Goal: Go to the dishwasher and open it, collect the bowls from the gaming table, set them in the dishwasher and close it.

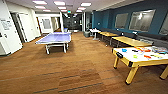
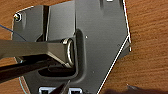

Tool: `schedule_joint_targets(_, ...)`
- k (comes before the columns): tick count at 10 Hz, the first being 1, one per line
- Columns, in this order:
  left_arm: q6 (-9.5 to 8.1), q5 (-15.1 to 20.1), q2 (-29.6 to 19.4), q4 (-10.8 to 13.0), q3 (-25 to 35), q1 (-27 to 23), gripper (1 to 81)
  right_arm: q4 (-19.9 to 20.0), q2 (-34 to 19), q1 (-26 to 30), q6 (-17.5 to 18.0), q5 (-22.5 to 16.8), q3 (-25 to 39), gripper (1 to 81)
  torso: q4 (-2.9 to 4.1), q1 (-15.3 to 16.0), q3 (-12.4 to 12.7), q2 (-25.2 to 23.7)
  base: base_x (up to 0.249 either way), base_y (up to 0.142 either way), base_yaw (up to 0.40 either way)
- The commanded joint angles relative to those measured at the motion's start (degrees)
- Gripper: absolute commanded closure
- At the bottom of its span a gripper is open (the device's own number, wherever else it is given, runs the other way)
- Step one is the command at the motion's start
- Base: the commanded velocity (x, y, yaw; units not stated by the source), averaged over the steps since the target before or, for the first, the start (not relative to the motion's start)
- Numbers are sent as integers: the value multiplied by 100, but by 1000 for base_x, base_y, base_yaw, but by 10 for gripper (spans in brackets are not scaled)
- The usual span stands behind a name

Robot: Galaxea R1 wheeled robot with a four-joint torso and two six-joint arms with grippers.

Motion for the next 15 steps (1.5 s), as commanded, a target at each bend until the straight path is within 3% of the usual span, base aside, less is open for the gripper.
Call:
schedule_joint_targets(1,20,272,8,-5,-1,-237,10,-3,-14,243,33,-325,-40,10,0,1,0,0,0,0,-393)
schedule_joint_targets(15,-16,228,-62,-14,7,-307,10,-11,3,313,-11,-325,4,10,0,1,0,0,0,0,-375)
